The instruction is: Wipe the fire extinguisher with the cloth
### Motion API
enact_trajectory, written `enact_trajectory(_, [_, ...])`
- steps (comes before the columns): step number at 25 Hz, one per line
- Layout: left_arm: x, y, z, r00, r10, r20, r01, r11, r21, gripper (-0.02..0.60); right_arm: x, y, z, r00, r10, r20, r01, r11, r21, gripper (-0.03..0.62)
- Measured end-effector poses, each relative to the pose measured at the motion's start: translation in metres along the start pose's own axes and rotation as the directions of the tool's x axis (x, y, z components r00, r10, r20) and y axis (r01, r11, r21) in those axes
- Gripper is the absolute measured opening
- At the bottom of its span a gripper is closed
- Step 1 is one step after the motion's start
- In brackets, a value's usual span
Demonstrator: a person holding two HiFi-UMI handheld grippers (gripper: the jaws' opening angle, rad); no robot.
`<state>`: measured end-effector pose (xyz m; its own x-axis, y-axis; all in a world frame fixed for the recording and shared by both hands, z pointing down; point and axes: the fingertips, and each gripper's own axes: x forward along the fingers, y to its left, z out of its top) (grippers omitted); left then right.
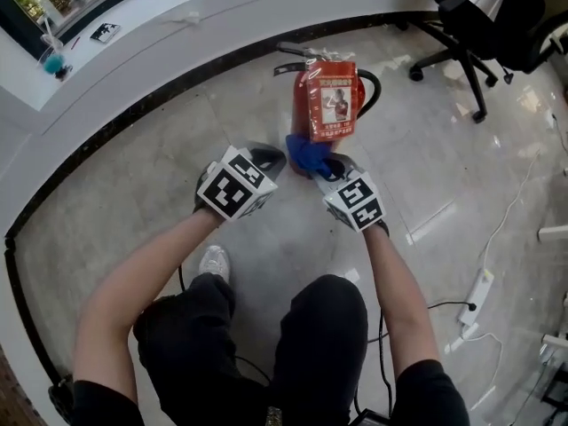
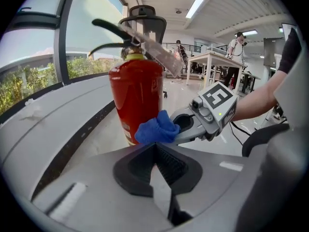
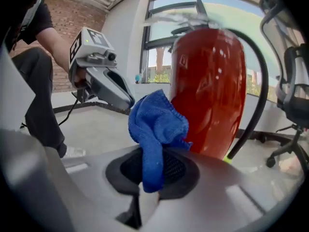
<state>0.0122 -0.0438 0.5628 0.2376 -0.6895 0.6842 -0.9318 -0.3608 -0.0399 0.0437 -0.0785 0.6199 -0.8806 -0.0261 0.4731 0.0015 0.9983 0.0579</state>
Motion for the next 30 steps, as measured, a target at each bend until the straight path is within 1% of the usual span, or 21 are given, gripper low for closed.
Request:
enact_trajectory(4, [0.023,0.006,-0.033,1.000,-0.025,-0.010,0.024,0.999,-0.036,0.006,0.037,0.006,-0.052,0.995,-0.003,-0.105,0.006,1.000,0.030,0.041])
enact_trajectory(8, [0.033,0.012,-0.061,0.999,-0.045,-0.020,0.043,0.998,-0.052,0.006,0.066,0.010,-0.106,0.975,-0.011,-0.222,0.031,0.996,0.084,0.041])
enact_trajectory(10, [0.035,0.014,-0.074,0.998,-0.056,-0.029,0.054,0.997,-0.059,0.006,0.079,0.011,-0.127,0.962,-0.016,-0.273,0.047,0.993,0.110,0.041])
enact_trajectory(13, [0.035,0.015,-0.085,0.997,-0.065,-0.037,0.063,0.997,-0.049,0.006,0.094,0.014,-0.153,0.932,-0.020,-0.361,0.072,0.989,0.131,0.041])
enact_trajectory(15, [0.034,0.014,-0.092,0.996,-0.071,-0.045,0.070,0.997,-0.037,0.006,0.101,0.015,-0.164,0.912,-0.024,-0.410,0.092,0.985,0.148,0.041])
enact_trajectory(16, [0.034,0.014,-0.094,0.996,-0.074,-0.047,0.073,0.997,-0.033,0.006,0.102,0.014,-0.165,0.906,-0.030,-0.421,0.104,0.982,0.156,0.041])
enact_trajectory(17, [0.033,0.013,-0.096,0.996,-0.077,-0.049,0.076,0.997,-0.031,0.006,0.101,0.013,-0.163,0.907,-0.039,-0.419,0.119,0.979,0.165,0.041])
enact_trajectory(19, [0.030,0.011,-0.096,0.995,-0.084,-0.047,0.083,0.996,-0.029,0.006,0.093,0.010,-0.147,0.926,-0.068,-0.371,0.149,0.969,0.195,0.041])
enact_trajectory(21, [0.025,0.010,-0.092,0.995,-0.092,-0.033,0.091,0.995,-0.029,0.006,0.077,0.008,-0.113,0.954,-0.094,-0.284,0.163,0.960,0.230,0.041])
enact_trajectory(23, [0.020,0.011,-0.081,0.995,-0.103,0.004,0.103,0.994,-0.026,0.017,0.059,0.006,-0.072,0.972,-0.110,-0.206,0.159,0.957,0.243,0.041])
enact_trajectory(25, [0.017,0.009,-0.064,0.990,-0.123,0.065,0.125,0.992,-0.030,0.133,0.043,0.001,-0.035,0.981,-0.122,-0.153,0.156,0.960,0.234,0.041])
enact_trajectory(26, [0.015,0.008,-0.053,0.986,-0.132,0.103,0.137,0.990,-0.037,0.182,0.036,-0.001,-0.019,0.983,-0.127,-0.133,0.155,0.962,0.224,0.041])
enact_trajectory(30, [0.000,0.006,0.002,0.959,-0.145,0.242,0.164,0.985,-0.059,0.259,0.007,-0.006,0.032,0.986,-0.151,-0.065,0.159,0.976,0.150,0.041])
